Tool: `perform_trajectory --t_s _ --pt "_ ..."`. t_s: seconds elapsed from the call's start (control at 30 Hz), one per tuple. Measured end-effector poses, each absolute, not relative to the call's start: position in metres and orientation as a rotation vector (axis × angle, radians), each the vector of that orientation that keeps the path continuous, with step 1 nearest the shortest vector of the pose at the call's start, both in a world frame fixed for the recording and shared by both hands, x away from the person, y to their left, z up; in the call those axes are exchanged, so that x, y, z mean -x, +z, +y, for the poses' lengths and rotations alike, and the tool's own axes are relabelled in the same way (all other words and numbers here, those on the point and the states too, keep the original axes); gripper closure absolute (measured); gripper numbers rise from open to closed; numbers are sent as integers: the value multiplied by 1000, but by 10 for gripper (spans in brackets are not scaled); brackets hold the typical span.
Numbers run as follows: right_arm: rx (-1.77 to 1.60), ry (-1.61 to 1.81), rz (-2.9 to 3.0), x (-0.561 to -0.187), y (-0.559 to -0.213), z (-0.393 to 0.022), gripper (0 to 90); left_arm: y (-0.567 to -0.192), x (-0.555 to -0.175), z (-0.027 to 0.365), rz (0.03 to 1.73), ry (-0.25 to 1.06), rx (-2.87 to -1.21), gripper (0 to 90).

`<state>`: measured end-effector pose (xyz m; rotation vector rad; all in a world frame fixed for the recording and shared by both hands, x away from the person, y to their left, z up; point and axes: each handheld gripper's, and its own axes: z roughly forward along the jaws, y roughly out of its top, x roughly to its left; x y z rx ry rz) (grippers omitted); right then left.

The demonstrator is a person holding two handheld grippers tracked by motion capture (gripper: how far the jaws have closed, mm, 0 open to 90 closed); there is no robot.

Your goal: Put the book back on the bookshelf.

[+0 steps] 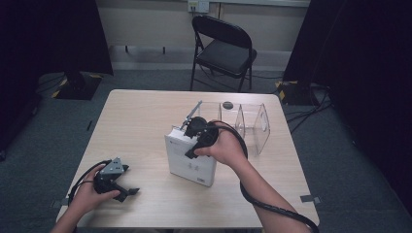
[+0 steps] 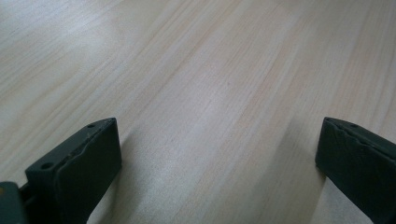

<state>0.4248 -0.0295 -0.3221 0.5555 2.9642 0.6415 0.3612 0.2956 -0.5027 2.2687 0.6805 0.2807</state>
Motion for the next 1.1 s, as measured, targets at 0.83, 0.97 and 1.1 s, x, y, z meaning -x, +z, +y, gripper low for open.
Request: perform_trajectory --t_s 0.83,0.97,1.1 --pt "-643 585 2984 -424 -312 -44 518 -503 -362 295 679 285 -2263 0" --pt "-660 580 2971 -424 -308 -51 519 -503 -363 295 676 276 -2269 0" --pt "-700 604 2966 -425 -305 -60 518 -503 -363 295 674 277 -2272 0"
